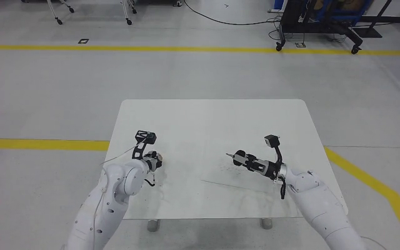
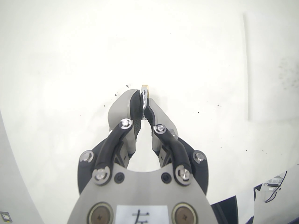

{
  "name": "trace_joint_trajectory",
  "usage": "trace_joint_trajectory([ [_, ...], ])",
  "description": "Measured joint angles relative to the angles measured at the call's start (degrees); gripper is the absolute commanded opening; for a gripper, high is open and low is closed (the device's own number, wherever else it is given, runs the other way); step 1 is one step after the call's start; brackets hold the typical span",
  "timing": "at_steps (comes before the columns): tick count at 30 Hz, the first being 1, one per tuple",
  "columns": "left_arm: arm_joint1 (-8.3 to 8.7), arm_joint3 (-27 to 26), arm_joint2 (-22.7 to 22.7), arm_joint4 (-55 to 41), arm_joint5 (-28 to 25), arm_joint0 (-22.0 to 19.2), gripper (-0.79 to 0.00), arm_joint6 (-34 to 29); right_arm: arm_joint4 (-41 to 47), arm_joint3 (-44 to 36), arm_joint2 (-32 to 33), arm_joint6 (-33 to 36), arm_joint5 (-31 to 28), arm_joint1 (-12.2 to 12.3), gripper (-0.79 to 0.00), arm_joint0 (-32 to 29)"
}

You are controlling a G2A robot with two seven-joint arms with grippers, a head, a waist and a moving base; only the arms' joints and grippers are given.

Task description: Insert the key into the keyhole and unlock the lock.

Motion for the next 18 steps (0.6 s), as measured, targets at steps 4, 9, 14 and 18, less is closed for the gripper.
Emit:
trace_joint_trajectory([
  [4,-0.07,0.1,0.1,0.2,0.1,-0.2,-0.594,-0.3,0.0,0.0,0.0,0.0,0.0,0.0,-0.785,0.0],
  [9,-0.19,0.0,0.4,0.6,0.2,-0.4,-0.597,-1.0,0.0,0.0,0.0,0.0,0.0,0.0,-0.785,0.0],
  [14,-0.33,0.6,1.2,1.0,-0.1,-0.9,-0.785,-2.5,0.0,0.0,0.0,0.0,0.0,0.0,-0.785,0.0],
  [18,-0.41,0.9,1.6,1.9,0.2,-1.2,-0.785,-3.5,0.0,0.0,0.0,0.0,0.0,0.0,-0.785,0.0],
])
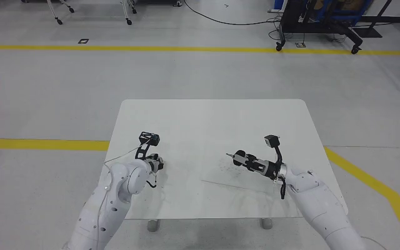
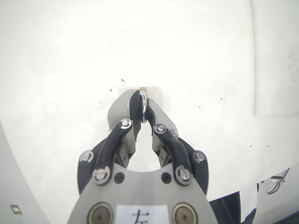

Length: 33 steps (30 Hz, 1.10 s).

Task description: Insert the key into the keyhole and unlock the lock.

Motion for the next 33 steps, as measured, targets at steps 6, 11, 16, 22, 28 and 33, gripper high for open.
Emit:
trace_joint_trajectory([
  [6,0.15,-1.1,-2.5,-2.5,0.0,1.9,-0.785,2.5,0.0,0.0,0.0,0.0,0.0,0.0,-0.785,0.0],
  [11,-0.07,-0.4,-4.5,-10.4,-3.6,2.9,-0.785,7.8,0.0,0.0,0.0,0.0,0.0,0.0,-0.785,0.0],
  [16,-1.05,4.2,-3.6,-24.0,-11.0,1.5,-0.785,14.7,0.0,0.0,0.0,0.0,0.0,0.0,-0.785,0.0],
  [22,-2.24,11.7,-1.7,-40.5,-22.7,-1.2,-0.785,19.5,0.0,0.0,0.0,0.0,0.0,0.0,-0.785,0.0],
  [28,-1.74,17.2,-5.3,-58.0,-36.0,0.7,-0.785,15.7,0.0,0.0,0.0,0.0,0.0,0.0,-0.785,0.0],
  [33,-1.68,23.6,-5.3,-72.8,-42.7,-1.2,-0.785,7.7,0.0,0.0,0.0,0.0,0.0,0.0,-0.785,0.0],
])
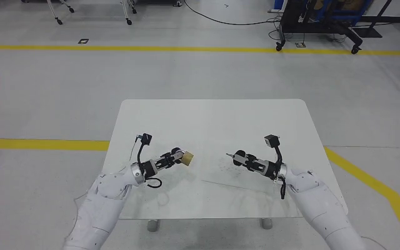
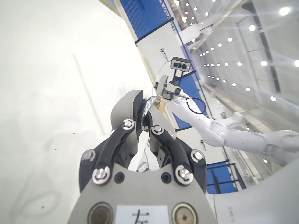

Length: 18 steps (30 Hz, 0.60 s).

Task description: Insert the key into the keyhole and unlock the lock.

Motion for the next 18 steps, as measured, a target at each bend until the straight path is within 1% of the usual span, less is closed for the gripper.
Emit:
trace_joint_trajectory([
  [3,-0.08,1.6,0.4,-2.2,-0.3,-0.8,-0.785,-1.0,0.0,0.0,0.0,0.0,0.0,0.0,-0.785,0.0],
  [12,-0.11,1.3,0.5,-2.1,0.0,-0.8,-0.785,-0.6,0.0,0.0,0.0,0.0,0.0,0.0,-0.785,0.0],
  [14,-0.31,0.9,1.3,-2.7,2.5,-1.1,-0.785,0.2,0.0,0.0,0.0,0.0,0.0,0.0,-0.785,0.0],
  [17,-0.84,1.8,3.8,-4.9,10.8,-3.9,-0.785,-1.3,0.0,0.0,0.0,0.0,0.0,0.0,-0.785,0.0],
  [18,-1.08,2.6,4.9,-5.2,14.4,-5.7,-0.785,-2.3,0.0,0.0,0.0,0.0,0.0,0.0,-0.785,0.0],
])
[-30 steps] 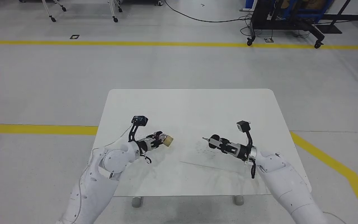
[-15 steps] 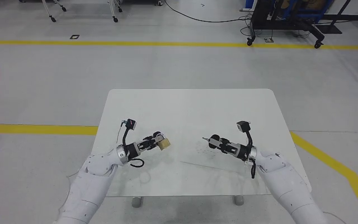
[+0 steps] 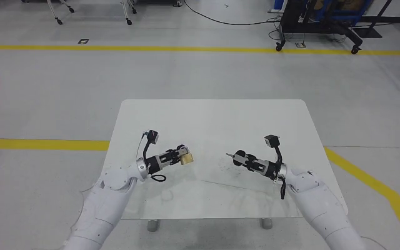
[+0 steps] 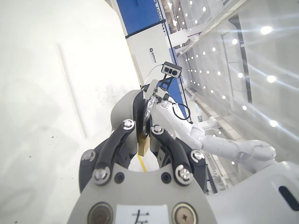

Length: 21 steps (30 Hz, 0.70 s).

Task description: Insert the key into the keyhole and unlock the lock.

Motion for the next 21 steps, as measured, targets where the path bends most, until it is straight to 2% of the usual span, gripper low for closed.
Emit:
trace_joint_trajectory([
  [3,-0.56,1.5,2.7,1.3,5.7,-4.3,-0.785,-0.5,0.0,0.0,0.0,0.0,0.0,0.0,-0.785,0.0],
  [21,-0.58,1.5,2.7,1.9,5.7,-4.3,-0.785,-0.3,0.0,0.0,0.0,0.0,0.0,0.0,-0.785,0.0],
])
